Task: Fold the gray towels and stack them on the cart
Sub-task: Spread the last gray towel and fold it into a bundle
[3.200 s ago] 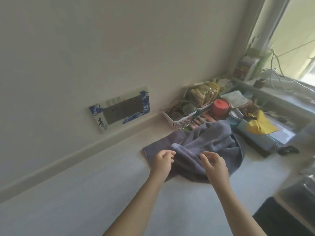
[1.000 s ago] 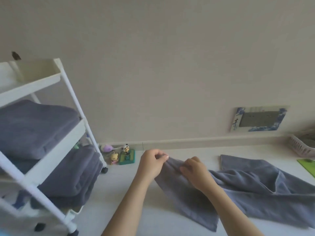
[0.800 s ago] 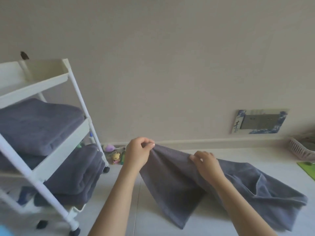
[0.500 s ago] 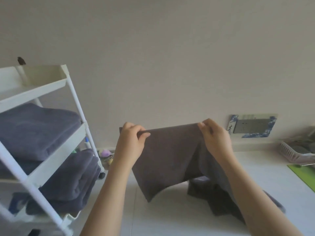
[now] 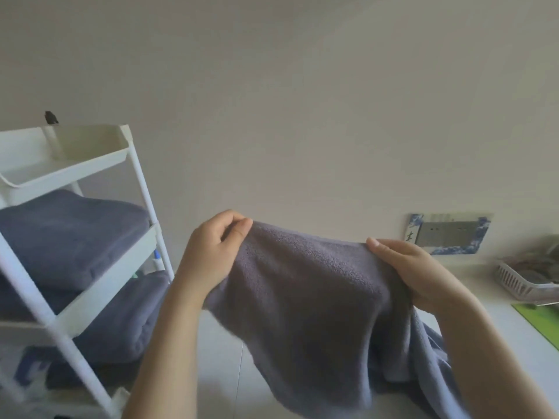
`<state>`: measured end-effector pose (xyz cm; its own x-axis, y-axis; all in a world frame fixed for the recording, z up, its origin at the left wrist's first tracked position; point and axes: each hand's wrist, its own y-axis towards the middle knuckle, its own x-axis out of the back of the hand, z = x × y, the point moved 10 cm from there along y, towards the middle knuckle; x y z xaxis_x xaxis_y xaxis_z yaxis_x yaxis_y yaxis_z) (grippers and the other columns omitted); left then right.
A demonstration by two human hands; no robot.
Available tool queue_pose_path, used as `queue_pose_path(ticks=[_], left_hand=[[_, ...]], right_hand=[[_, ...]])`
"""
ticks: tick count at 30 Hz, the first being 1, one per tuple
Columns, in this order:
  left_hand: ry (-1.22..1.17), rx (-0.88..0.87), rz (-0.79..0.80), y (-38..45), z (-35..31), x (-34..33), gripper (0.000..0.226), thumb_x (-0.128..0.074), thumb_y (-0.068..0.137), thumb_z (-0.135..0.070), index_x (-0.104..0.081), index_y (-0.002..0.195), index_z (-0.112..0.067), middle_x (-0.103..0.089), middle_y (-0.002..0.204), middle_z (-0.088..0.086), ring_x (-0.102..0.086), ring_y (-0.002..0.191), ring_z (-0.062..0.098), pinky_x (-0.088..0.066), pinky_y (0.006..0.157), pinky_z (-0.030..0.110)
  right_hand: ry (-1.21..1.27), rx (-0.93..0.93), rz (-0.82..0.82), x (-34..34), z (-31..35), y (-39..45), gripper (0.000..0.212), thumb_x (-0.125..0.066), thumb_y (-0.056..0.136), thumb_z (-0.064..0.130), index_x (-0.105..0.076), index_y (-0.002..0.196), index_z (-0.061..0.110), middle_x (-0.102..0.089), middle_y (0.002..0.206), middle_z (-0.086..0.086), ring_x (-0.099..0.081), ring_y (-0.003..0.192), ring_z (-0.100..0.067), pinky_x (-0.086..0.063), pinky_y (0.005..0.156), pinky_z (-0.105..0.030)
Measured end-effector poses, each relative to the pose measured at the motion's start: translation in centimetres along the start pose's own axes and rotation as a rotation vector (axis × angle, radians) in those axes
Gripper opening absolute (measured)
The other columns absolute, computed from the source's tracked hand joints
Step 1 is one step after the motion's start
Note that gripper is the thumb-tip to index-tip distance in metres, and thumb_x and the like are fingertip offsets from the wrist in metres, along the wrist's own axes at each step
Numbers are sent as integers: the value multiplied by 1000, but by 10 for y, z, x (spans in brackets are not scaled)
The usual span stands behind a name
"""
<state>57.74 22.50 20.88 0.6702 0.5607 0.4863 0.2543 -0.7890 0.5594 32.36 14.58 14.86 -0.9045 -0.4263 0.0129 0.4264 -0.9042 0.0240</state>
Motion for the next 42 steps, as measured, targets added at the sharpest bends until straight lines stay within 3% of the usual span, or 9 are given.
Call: queue_pose_path(ticks=[5, 12, 19, 24, 27, 30, 35, 39, 42], left_hand=[[13, 148, 66, 10, 41, -8, 20, -60, 88, -38, -62, 76, -22, -66, 73, 4, -57, 71, 14, -43, 72, 28], [457, 324, 201, 0, 152, -87, 20, -54, 92, -36, -64, 88, -19, -69, 90, -1, -61, 92, 24, -41, 71, 29], [688, 346, 303, -15, 250, -147, 27, -47, 95, -38, -65, 93, -18, -71, 89, 4, -63, 91, 27, -30, 78, 31], [625, 343, 200, -4, 277, -164, 14, -66, 84, -25, -69, 73, -18, -68, 70, 6, -62, 72, 30, -27, 79, 36], [643, 317, 126, 1, 284, -175, 9, -74, 75, -18, -69, 69, -20, -65, 70, 4, -61, 69, 30, -36, 83, 42], [581, 292, 61, -9, 288, -189, 17, -76, 72, -12, -71, 87, -17, -63, 92, 8, -60, 88, 33, -31, 89, 42], [569, 314, 316, -68, 309, -246, 31, -62, 80, -15, -67, 111, -10, -60, 121, 17, -58, 110, 39, -45, 95, 48], [703, 405, 566, -121, 332, -276, 57, -32, 88, -41, -53, 133, -13, -45, 141, 22, -45, 129, 39, -23, 110, 53], [756, 395, 577, -136, 338, -272, 62, -29, 90, -47, -40, 143, -17, -36, 149, 16, -34, 138, 34, -10, 112, 53]], right_hand=[[-55, -132, 24, -9, -28, 19, 35, -46, 97, 23, -66, 92, -5, -68, 80, -20, -64, 64, -22, -53, 56, -24], [-785, -158, -89, -10, -129, 104, 44, -43, 98, 30, -39, 58, 13, -42, 56, -1, -44, 65, -20, -22, 56, -33], [-816, -298, -105, -10, -212, 155, 36, -44, 97, 32, -50, 67, 13, -53, 67, 0, -50, 73, -22, -33, 65, -28], [-786, -307, -182, -5, -232, 187, 37, -46, 96, 31, -46, 62, 17, -48, 60, 4, -48, 68, -22, -30, 55, -29], [-765, -315, -241, 0, -244, 198, 28, -47, 96, 32, -56, 78, 13, -56, 73, -1, -56, 79, -26, -33, 64, -28], [-839, -335, -258, 1, -257, 199, 23, -45, 97, 29, -62, 105, 14, -61, 101, -5, -59, 95, -26, -43, 73, -30], [-1145, -146, -77, -33, -278, 187, 34, -46, 93, 23, -57, 125, 23, -51, 129, 0, -41, 121, -23, -28, 100, -35], [-1266, -133, 91, -56, -312, 163, 43, -41, 93, 37, -50, 134, 27, -38, 147, 2, -28, 137, -26, -12, 112, -41], [-1365, -246, 230, -57, -346, 144, 53, -21, 96, 50, -20, 147, 35, -7, 158, 3, 1, 146, -24, 6, 115, -43]])
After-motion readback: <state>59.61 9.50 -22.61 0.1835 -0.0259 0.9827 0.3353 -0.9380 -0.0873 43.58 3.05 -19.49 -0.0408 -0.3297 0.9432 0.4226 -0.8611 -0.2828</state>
